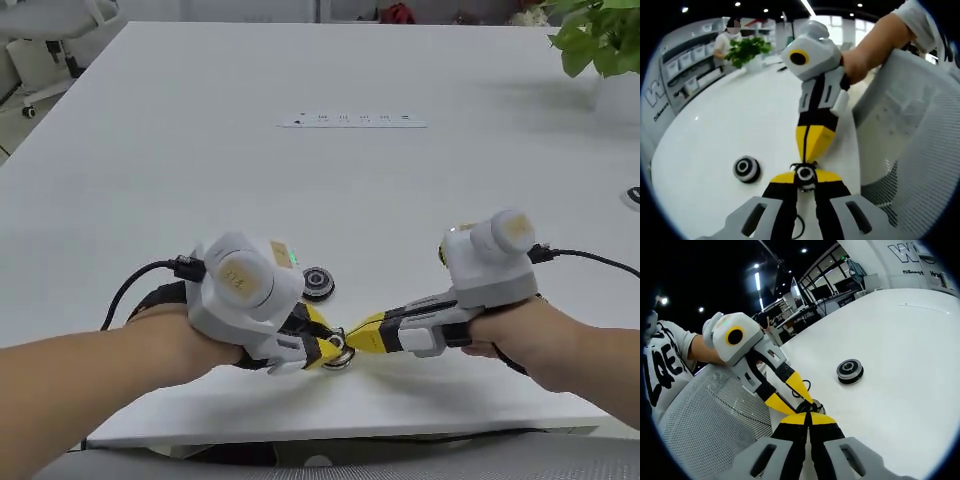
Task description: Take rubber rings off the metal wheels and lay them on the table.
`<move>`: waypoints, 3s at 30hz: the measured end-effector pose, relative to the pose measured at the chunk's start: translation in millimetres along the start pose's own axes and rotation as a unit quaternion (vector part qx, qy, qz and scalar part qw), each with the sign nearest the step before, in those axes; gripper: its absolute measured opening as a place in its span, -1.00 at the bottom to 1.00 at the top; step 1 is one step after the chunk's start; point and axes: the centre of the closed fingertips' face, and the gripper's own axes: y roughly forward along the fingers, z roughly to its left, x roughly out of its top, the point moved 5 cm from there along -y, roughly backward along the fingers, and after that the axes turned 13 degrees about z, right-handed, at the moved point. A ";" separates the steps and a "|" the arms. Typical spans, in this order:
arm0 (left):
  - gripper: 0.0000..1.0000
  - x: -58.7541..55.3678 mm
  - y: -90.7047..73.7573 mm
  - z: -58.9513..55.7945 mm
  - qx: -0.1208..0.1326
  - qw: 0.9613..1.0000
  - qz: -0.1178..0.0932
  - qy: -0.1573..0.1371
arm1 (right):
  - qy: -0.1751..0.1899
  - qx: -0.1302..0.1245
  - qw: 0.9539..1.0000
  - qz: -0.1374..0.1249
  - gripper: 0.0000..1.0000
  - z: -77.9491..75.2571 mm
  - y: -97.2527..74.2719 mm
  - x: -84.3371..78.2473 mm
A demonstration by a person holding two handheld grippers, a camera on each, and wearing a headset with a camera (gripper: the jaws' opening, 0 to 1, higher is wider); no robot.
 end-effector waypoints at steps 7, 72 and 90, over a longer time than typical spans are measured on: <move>-0.75 -0.3 -0.5 -1.0 -0.001 1.000 0.000 0.002 | -0.002 0.004 1.000 0.000 -1.00 2.7 -0.2 0.7; -0.15 -9.3 -73.2 4.5 -0.006 0.997 -0.068 -0.045 | -0.026 0.013 1.000 -0.011 -1.00 12.6 -13.3 34.2; 0.00 -40.1 -97.2 13.4 0.027 0.993 -0.076 -0.084 | -0.040 0.020 0.999 -0.012 -1.00 20.8 4.0 57.1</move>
